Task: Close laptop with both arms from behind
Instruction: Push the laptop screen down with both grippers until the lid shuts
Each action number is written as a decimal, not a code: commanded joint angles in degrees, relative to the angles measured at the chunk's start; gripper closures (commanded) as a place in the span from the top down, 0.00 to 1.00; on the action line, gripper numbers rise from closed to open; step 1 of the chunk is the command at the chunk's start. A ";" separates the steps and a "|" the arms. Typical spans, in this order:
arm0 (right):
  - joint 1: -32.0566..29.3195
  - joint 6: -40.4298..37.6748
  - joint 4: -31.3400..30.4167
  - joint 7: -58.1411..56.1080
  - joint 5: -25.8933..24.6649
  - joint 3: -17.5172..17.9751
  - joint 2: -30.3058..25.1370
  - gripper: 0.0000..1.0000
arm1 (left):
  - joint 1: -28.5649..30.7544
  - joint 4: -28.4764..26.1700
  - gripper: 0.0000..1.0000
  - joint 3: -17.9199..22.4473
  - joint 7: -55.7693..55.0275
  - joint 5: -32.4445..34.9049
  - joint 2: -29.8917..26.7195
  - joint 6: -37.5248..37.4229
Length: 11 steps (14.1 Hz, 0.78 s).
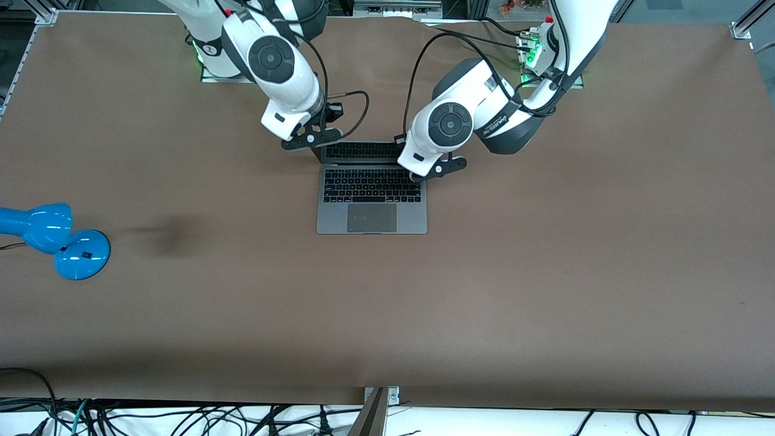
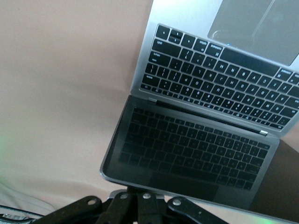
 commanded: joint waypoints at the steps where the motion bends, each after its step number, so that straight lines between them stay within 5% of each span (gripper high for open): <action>1: -0.52 -0.11 2.53 0.03 -3.04 0.51 2.24 0.00 | -0.05 1.34 0.00 0.51 -0.91 1.40 0.71 0.41; 11: -0.79 -0.11 13.87 -0.15 -8.06 -2.12 14.10 0.00 | -0.14 2.30 0.00 2.62 -0.21 1.49 0.98 1.47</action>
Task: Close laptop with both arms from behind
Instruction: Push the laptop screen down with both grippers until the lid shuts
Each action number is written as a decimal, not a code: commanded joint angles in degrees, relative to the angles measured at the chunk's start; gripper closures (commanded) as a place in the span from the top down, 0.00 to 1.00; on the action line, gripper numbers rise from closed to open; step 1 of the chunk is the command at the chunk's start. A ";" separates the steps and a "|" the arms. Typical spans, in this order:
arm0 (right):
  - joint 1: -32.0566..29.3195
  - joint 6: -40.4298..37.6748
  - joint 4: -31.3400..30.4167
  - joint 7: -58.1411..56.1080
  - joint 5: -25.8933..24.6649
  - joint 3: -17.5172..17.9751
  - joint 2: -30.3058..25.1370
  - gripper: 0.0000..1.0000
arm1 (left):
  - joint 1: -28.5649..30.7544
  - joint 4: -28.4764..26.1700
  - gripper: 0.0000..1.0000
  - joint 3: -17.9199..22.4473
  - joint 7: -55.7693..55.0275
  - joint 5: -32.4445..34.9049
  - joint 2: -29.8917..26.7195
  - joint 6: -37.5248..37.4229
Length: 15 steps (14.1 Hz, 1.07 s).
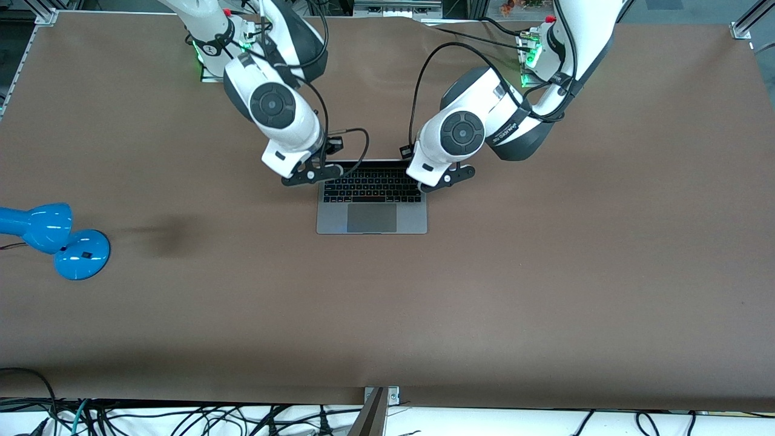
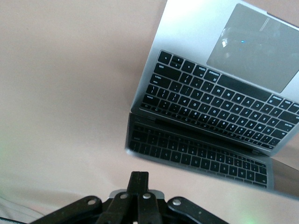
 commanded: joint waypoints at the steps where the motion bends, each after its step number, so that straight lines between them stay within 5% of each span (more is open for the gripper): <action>1: -0.17 -0.50 4.41 -0.07 -2.29 0.03 3.97 0.00 | -0.21 3.31 0.00 0.33 -0.21 1.59 2.01 -0.25; 10: -0.26 -0.41 9.70 0.10 -4.85 -1.55 10.66 0.00 | -0.82 12.81 0.00 1.12 -0.91 8.88 12.20 -0.16; 15: -0.17 1.61 11.80 -0.25 -5.11 -2.43 14.17 0.00 | -0.91 13.26 0.00 2.00 -0.74 10.29 15.02 4.14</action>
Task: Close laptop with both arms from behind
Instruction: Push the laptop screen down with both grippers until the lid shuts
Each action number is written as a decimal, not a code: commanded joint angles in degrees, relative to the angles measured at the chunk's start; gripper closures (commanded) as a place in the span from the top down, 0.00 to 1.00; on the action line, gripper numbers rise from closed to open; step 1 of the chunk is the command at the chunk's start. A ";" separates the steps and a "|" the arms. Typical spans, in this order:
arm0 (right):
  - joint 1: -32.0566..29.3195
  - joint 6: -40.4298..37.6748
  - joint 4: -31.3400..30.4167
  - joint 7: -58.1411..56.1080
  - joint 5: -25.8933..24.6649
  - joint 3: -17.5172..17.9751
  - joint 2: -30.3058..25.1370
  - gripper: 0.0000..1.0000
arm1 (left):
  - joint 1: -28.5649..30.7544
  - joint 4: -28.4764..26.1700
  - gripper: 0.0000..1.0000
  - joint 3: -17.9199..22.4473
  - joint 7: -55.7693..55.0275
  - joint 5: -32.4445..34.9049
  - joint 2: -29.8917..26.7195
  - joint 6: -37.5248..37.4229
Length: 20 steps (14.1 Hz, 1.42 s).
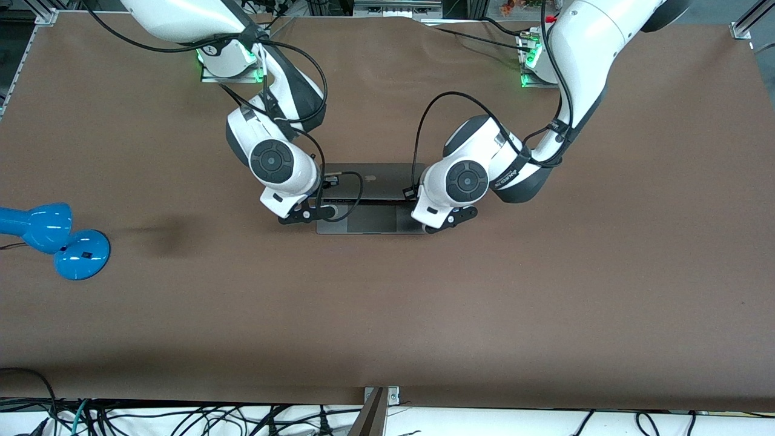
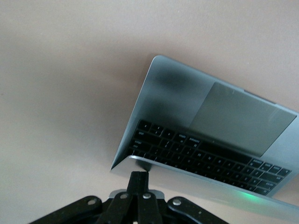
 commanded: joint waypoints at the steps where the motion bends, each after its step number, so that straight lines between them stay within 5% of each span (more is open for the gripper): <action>1: -0.14 0.46 3.64 -0.16 -1.85 0.21 3.58 0.00 | -0.81 2.15 0.00 0.33 -0.83 3.30 2.87 1.35; 20: 0.65 9.43 4.79 0.19 -5.02 -2.17 12.64 0.00 | -4.59 2.32 0.00 5.87 -0.84 6.21 10.08 11.73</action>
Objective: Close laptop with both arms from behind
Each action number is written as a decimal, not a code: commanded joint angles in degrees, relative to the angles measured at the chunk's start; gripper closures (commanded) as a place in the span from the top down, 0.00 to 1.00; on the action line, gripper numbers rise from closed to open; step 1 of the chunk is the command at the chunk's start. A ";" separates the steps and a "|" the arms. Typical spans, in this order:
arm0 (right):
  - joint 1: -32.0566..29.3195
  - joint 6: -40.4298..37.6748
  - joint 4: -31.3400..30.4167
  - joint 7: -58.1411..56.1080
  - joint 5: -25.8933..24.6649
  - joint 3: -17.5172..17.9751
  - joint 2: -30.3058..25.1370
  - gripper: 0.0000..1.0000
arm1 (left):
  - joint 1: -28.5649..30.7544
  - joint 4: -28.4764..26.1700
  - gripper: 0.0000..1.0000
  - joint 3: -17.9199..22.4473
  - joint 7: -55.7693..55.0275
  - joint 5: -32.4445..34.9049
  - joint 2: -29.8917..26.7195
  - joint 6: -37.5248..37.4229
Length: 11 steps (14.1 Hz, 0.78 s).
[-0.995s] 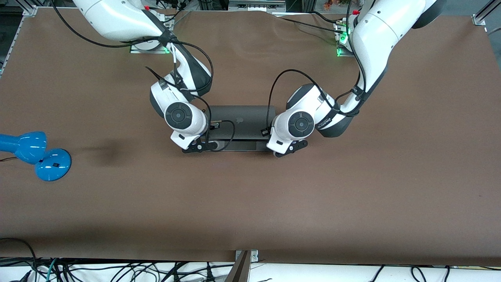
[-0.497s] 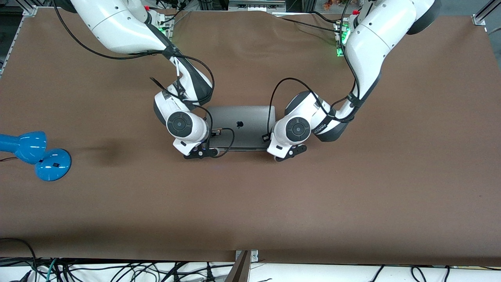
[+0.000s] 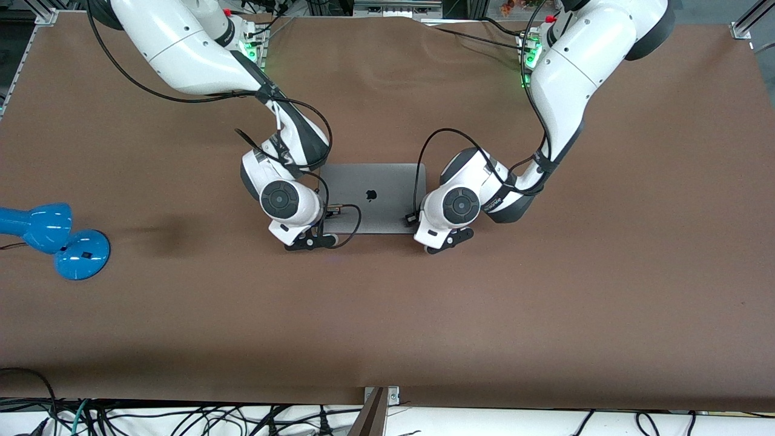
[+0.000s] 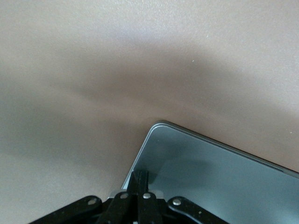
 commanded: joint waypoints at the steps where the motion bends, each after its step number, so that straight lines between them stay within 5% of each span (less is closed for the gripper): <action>1: 0.48 -0.19 1.98 0.20 -0.92 -0.21 0.87 0.00 | -1.73 1.94 0.01 1.30 -0.75 1.79 1.54 0.75; 2: 0.48 -0.28 2.60 -0.06 -0.83 -0.21 0.78 0.00 | -1.81 1.94 0.37 1.30 -0.75 1.79 1.54 0.75; 3: 0.48 -0.71 3.47 -0.15 -0.49 -0.12 0.61 0.34 | -1.73 1.94 0.97 1.30 -0.83 1.88 1.45 0.75; 4: 0.39 -0.81 4.44 -0.15 -0.57 -0.12 0.34 0.99 | -1.73 1.94 1.00 1.30 -0.49 1.96 1.19 0.75; 11: -0.40 -4.76 5.15 -0.68 -0.13 -0.12 -5.19 1.00 | -0.76 1.94 1.00 1.12 -0.48 1.97 -1.71 -0.04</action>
